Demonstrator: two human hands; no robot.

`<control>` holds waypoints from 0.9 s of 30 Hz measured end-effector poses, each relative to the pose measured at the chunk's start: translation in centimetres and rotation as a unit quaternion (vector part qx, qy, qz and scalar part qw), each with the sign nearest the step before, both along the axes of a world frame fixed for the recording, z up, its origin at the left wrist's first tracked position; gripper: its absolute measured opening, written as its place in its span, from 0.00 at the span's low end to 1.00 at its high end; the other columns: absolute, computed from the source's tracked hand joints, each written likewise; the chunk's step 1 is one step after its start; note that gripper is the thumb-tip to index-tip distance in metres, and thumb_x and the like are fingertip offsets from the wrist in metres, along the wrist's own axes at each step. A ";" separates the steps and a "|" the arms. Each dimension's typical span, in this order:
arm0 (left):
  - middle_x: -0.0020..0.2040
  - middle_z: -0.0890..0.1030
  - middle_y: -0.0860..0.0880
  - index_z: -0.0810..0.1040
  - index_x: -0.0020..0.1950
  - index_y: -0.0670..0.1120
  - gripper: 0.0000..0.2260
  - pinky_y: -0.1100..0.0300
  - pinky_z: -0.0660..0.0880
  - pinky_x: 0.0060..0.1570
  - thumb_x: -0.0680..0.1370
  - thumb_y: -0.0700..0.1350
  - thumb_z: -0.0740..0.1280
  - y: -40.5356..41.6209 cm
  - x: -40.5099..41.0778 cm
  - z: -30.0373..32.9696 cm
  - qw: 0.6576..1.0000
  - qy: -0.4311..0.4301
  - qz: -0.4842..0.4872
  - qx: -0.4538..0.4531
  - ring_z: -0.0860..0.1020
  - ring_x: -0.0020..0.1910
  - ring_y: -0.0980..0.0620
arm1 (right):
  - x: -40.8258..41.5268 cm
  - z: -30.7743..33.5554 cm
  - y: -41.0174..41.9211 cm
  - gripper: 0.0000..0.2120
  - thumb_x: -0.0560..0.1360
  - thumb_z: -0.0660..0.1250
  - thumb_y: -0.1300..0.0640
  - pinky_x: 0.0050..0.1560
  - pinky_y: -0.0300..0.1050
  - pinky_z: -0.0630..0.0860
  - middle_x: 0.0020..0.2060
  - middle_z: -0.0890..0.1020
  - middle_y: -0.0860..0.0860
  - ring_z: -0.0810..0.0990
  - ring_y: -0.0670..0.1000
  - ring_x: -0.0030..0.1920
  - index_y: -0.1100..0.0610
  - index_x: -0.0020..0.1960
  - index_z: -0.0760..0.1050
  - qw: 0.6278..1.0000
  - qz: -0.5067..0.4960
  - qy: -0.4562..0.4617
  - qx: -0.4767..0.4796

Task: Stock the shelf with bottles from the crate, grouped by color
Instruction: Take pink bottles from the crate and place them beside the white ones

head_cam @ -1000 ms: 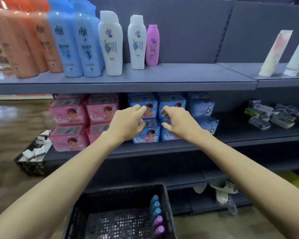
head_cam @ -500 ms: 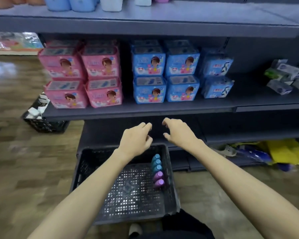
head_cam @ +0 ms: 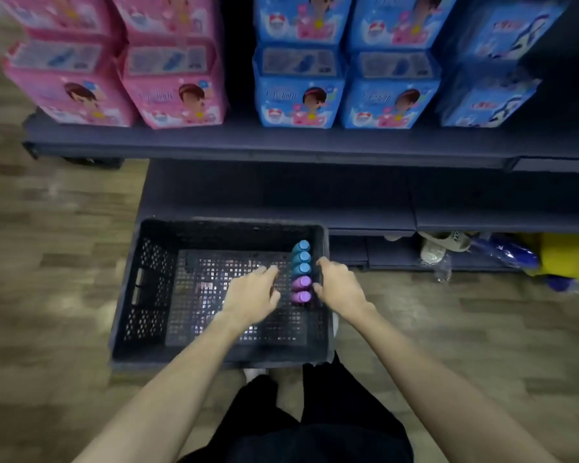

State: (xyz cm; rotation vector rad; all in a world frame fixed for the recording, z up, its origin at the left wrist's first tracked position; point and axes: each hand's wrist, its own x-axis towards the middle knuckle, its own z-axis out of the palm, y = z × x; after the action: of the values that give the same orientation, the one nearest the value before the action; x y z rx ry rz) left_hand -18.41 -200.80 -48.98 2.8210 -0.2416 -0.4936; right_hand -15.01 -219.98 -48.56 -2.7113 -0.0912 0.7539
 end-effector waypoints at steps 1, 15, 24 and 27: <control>0.55 0.77 0.48 0.69 0.61 0.47 0.14 0.52 0.73 0.43 0.77 0.50 0.60 0.1 -0.3 -0.8 1.000 0.016 0.006 0.005 0.79 0.50 0.43 | 0.1 -1.0 -0.2 0.16 0.75 0.66 0.58 0.52 0.53 0.76 0.54 0.79 0.59 0.79 0.63 0.54 0.59 0.62 0.70 1.000 0.002 0.011 -0.004; 0.55 0.77 0.47 0.69 0.60 0.47 0.13 0.51 0.74 0.43 0.78 0.49 0.61 0.3 -3.1 -9.1 0.990 0.123 0.073 0.006 0.79 0.48 0.41 | -1.0 -13.0 3.0 0.22 0.79 0.56 0.62 0.66 0.52 0.68 0.67 0.69 0.60 0.73 0.62 0.65 0.59 0.73 0.64 0.978 0.055 0.199 -0.045; 0.53 0.78 0.47 0.70 0.58 0.46 0.12 0.52 0.73 0.43 0.77 0.48 0.63 0.2 -3.1 -14.0 0.987 0.136 0.083 -0.013 0.77 0.51 0.44 | -0.5 -18.4 4.1 0.29 0.79 0.56 0.69 0.65 0.58 0.72 0.72 0.61 0.64 0.73 0.64 0.65 0.61 0.78 0.51 0.984 0.015 0.157 -0.082; 0.53 0.78 0.46 0.70 0.58 0.46 0.11 0.53 0.71 0.42 0.77 0.47 0.63 0.3 -3.5 -14.8 0.988 0.130 0.077 -0.013 0.76 0.52 0.45 | -0.9 -20.4 4.0 0.22 0.81 0.53 0.66 0.65 0.57 0.70 0.69 0.64 0.66 0.70 0.63 0.66 0.66 0.75 0.56 0.988 0.027 0.135 -0.069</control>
State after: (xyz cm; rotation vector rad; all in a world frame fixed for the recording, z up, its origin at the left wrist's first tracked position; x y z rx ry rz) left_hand -21.87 -200.51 -63.82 2.6855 0.0210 -0.8068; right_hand -15.94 -215.96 -68.92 -2.7134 -0.0500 1.1743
